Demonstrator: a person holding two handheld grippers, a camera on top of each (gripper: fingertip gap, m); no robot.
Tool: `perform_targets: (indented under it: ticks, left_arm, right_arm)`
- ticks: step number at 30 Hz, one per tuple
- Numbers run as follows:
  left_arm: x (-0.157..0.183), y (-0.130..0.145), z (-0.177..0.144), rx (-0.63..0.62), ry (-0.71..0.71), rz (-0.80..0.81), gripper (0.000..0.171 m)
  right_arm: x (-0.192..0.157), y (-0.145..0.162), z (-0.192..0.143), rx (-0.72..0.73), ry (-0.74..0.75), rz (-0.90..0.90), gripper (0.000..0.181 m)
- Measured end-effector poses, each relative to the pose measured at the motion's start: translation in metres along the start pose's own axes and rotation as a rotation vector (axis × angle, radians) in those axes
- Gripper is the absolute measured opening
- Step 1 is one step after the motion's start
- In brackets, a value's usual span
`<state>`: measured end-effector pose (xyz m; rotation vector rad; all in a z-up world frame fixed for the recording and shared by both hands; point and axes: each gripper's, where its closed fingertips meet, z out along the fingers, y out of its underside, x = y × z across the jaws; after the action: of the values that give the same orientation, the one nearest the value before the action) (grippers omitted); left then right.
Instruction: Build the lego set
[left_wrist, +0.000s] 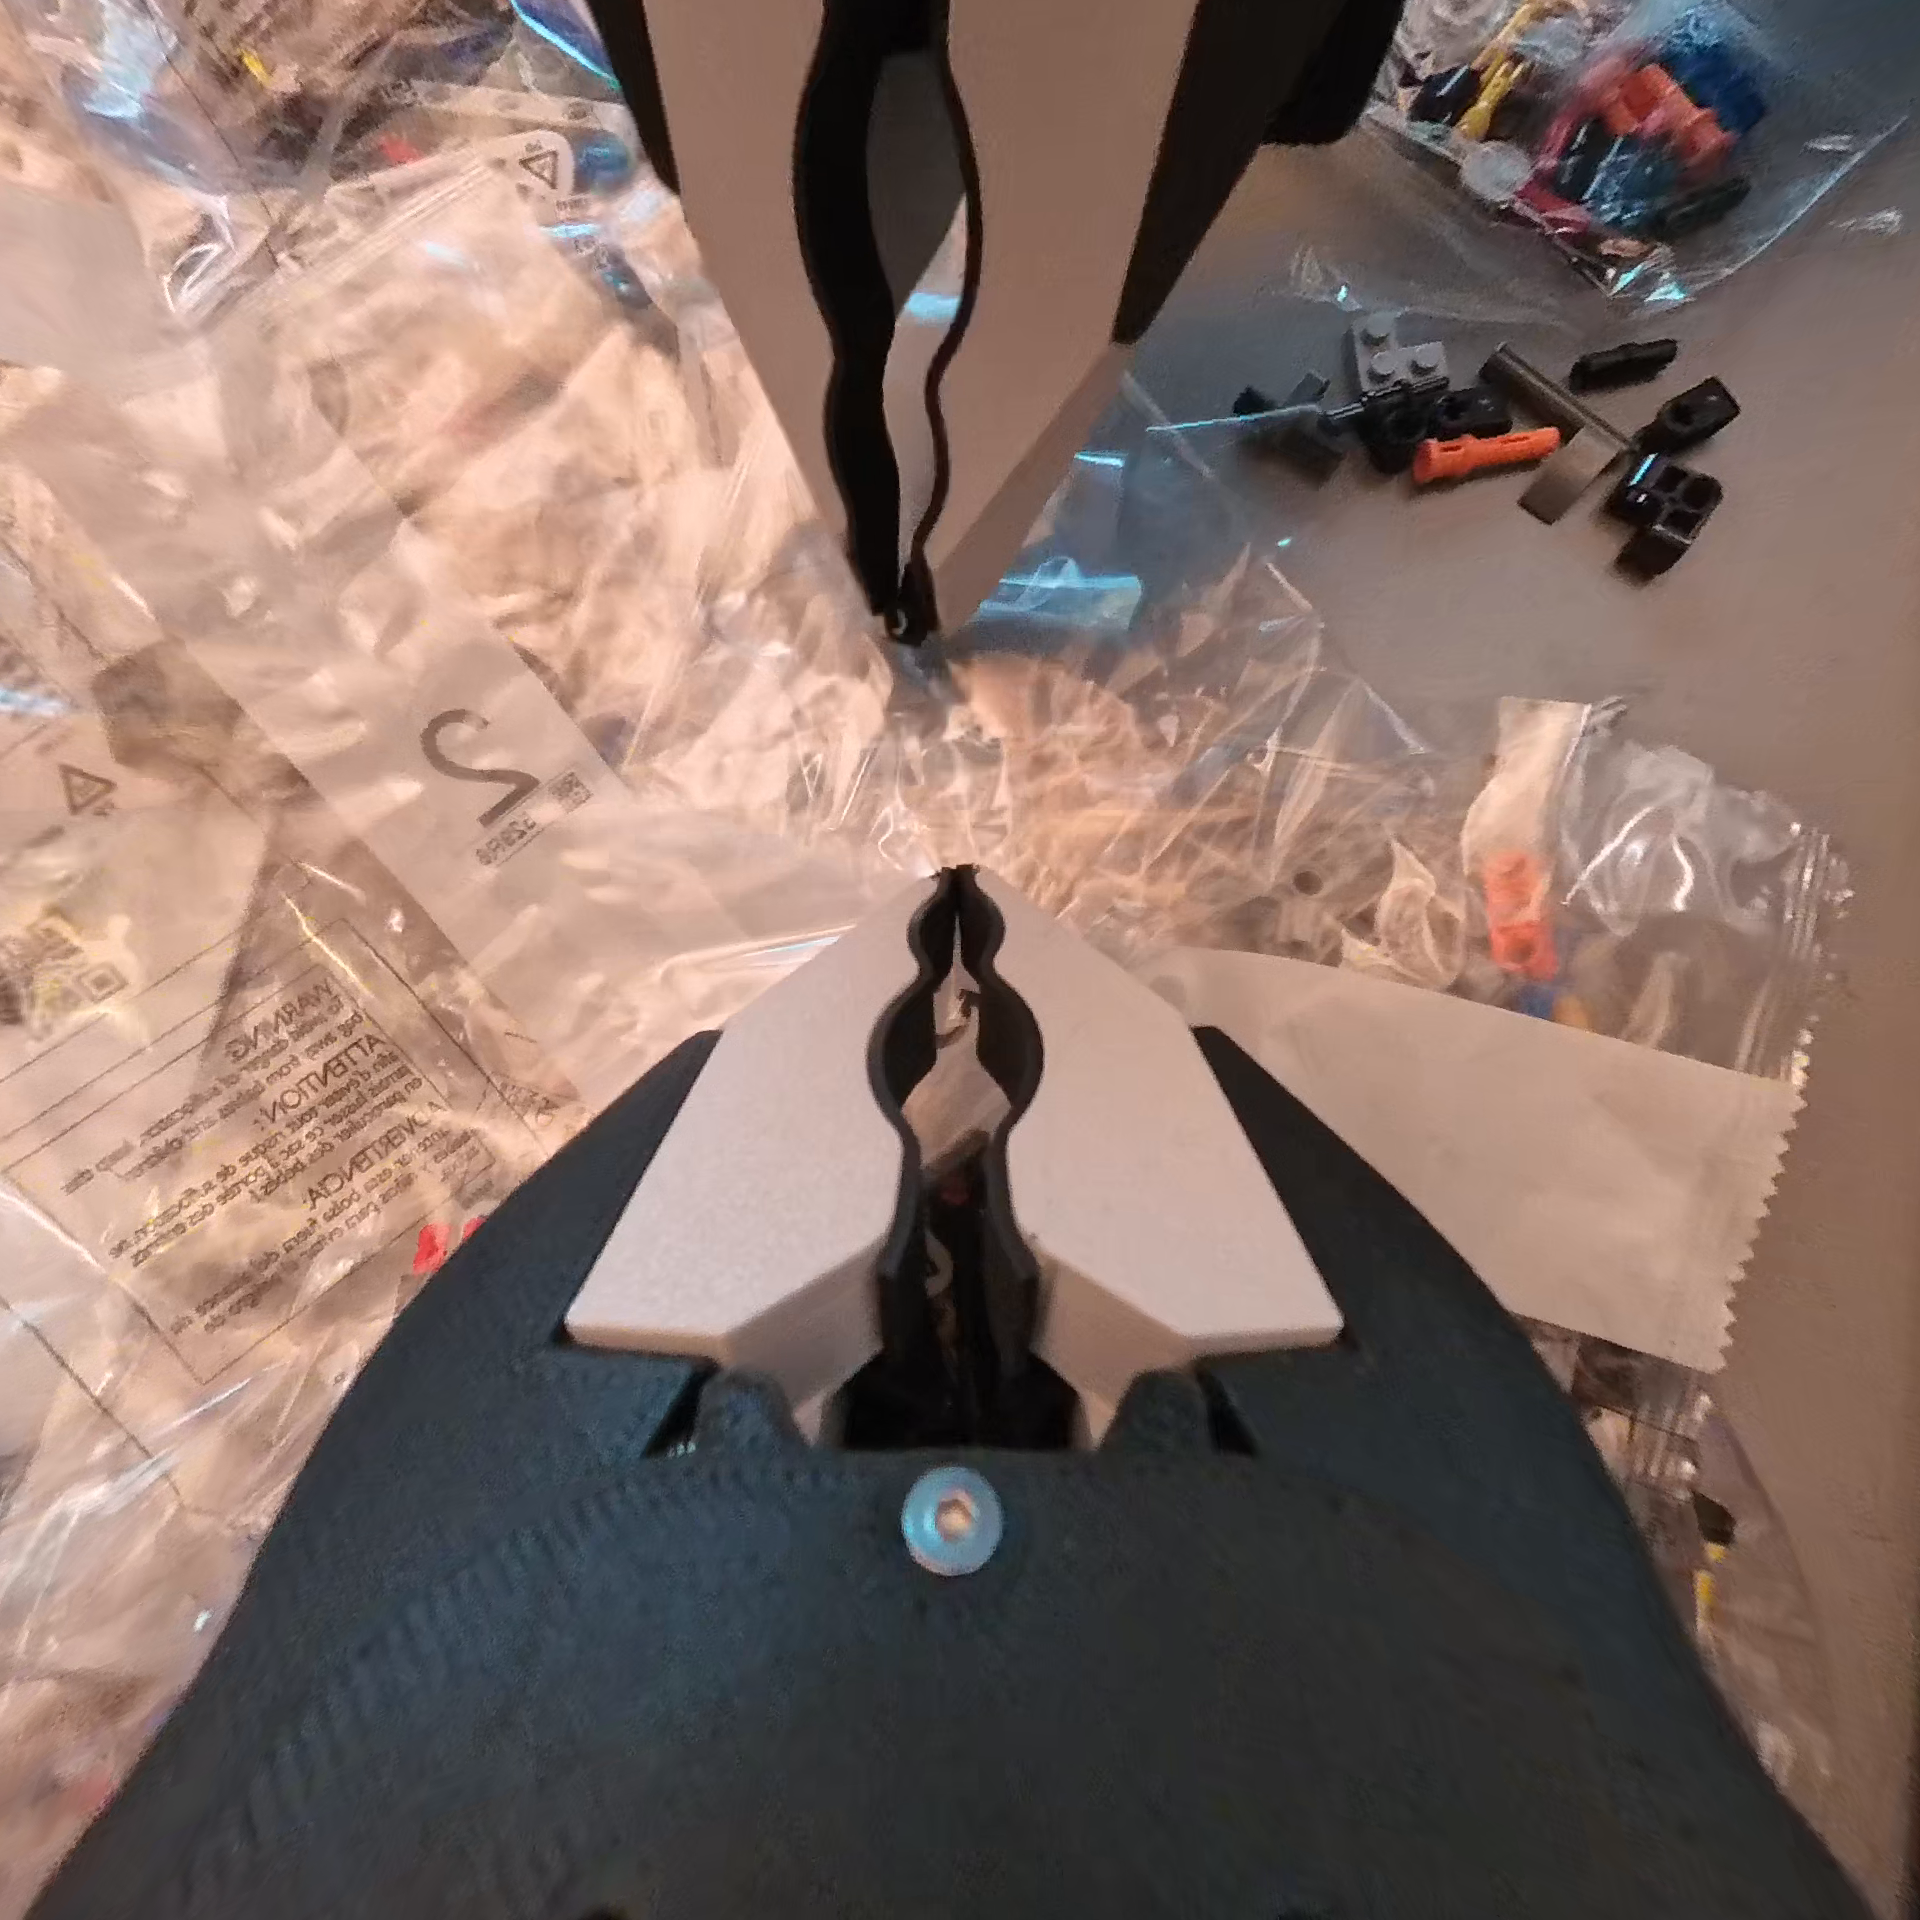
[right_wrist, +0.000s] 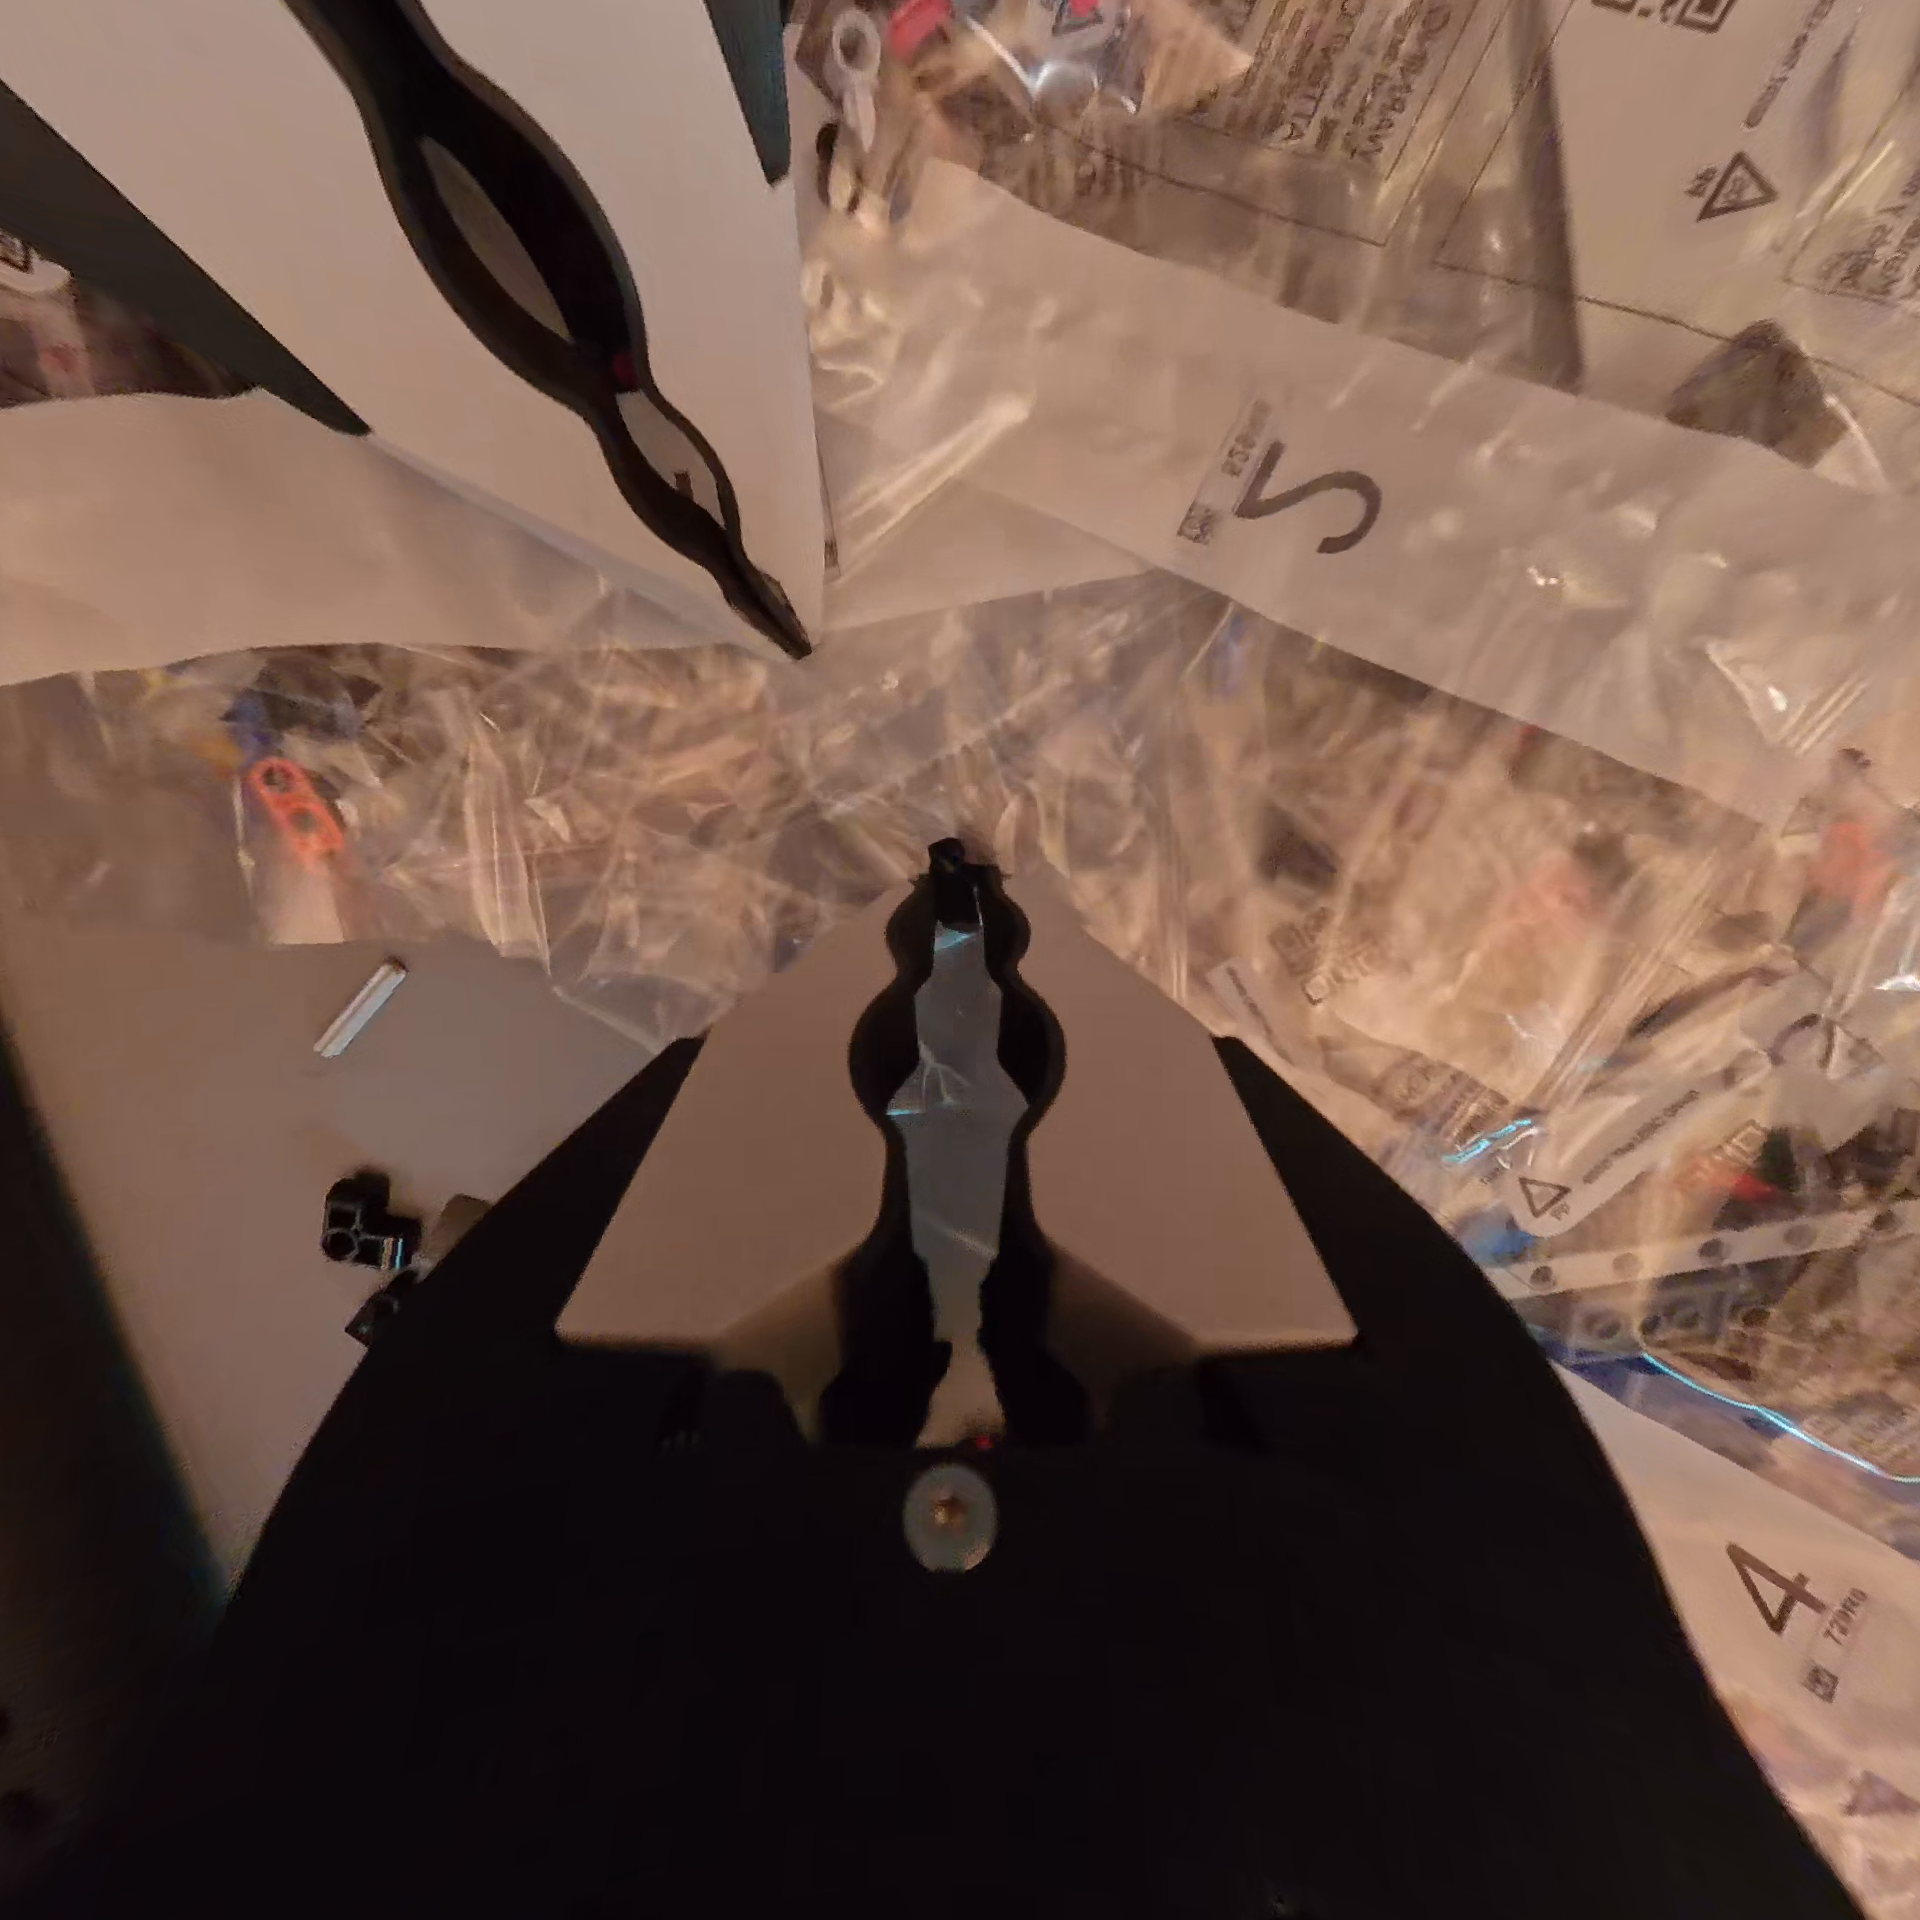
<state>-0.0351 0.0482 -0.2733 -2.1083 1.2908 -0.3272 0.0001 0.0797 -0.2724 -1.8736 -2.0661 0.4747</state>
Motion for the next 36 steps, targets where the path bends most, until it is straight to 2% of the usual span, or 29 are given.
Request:
perform_targets:
  ticks: [5, 10, 17, 20, 24, 31, 36]
  left_arm:
    - [-0.010, -0.002, 0.000, 0.007, -0.056, -0.007, 0.001]
    - [-0.023, -0.016, -0.001, 0.067, -0.139, -0.014, 0.022]
    - [-0.024, -0.013, 0.013, 0.018, -0.155, 0.017, 0.029]
    - [-0.023, -0.012, 0.015, 0.004, -0.153, 0.026, 0.025]
    - [-0.026, -0.010, 0.018, -0.022, -0.181, 0.041, 0.001]
    - [-0.028, -0.009, 0.018, -0.029, -0.204, 0.052, 0.000]
    - [-0.030, -0.012, 0.012, 0.017, -0.183, 0.004, 0.000]
  right_arm:
    - [-0.015, 0.005, 0.003, -0.022, -0.085, -0.007, 0.006]
    - [-0.026, 0.003, 0.003, -0.004, -0.153, -0.007, 0.006]
    - [-0.042, 0.000, 0.002, 0.003, -0.216, -0.049, 0.005]
    - [-0.045, 0.000, 0.003, 0.000, -0.225, -0.052, 0.006]
    - [-0.047, 0.000, 0.002, 0.007, -0.237, -0.050, 0.006]
    - [-0.040, -0.001, -0.004, 0.032, -0.213, -0.033, 0.006]
    - [-0.024, 0.006, -0.011, 0.043, -0.173, 0.010, 0.005]
